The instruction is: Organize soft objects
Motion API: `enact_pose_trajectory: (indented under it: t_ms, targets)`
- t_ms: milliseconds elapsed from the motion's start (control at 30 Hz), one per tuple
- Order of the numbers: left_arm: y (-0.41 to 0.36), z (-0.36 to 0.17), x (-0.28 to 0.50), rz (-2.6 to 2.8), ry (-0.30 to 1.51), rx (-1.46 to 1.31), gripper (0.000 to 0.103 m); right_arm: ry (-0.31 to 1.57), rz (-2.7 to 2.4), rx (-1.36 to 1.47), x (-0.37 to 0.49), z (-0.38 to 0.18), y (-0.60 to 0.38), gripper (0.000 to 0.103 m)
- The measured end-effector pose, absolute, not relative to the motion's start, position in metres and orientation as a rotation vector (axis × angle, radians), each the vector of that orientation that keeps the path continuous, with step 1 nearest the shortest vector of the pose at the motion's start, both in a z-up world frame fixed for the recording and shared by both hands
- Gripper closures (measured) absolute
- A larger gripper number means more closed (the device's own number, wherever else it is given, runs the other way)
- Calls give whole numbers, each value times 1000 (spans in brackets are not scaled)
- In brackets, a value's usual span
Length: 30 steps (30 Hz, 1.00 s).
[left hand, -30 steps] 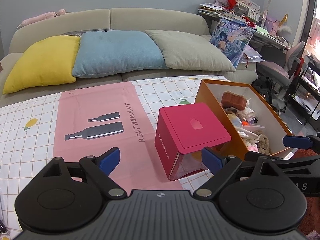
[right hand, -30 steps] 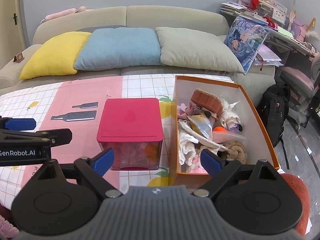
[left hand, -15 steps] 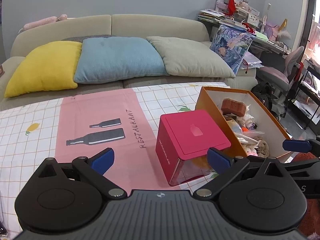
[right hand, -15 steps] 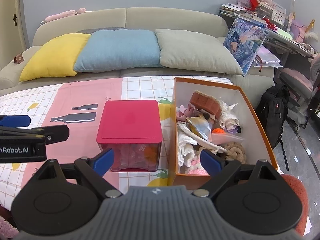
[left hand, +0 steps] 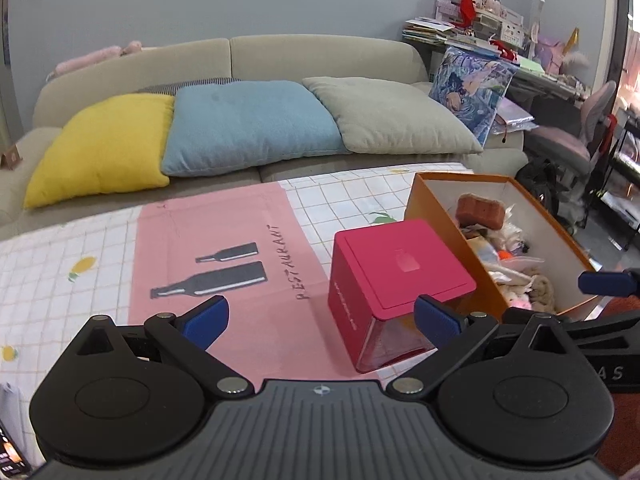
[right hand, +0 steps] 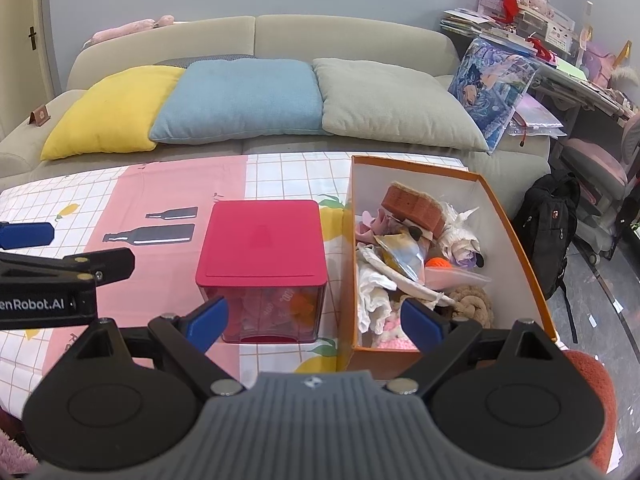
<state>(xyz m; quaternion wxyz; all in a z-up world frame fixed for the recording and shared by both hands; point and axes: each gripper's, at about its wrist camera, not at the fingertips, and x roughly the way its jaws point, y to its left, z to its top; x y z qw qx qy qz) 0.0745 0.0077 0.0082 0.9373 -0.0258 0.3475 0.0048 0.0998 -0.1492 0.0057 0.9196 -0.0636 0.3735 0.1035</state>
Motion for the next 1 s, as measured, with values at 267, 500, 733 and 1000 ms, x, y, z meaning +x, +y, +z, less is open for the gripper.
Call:
enact_pose_trajectory:
  t_ms: [267,500,733,1000]
  targets:
    - [10,11,73,30,695,-63,0,766,219,-134,99,7,-149,12]
    - [13,11,71,37,699,-77,0,763,230,-141,99,7,-150,12]
    - [16,11,71,36,703,-90,0,763,238,-147,98,7,-150,12]
    - [17,11,71,43,708,-91,0,772,247,-147,98,5,-150,12]
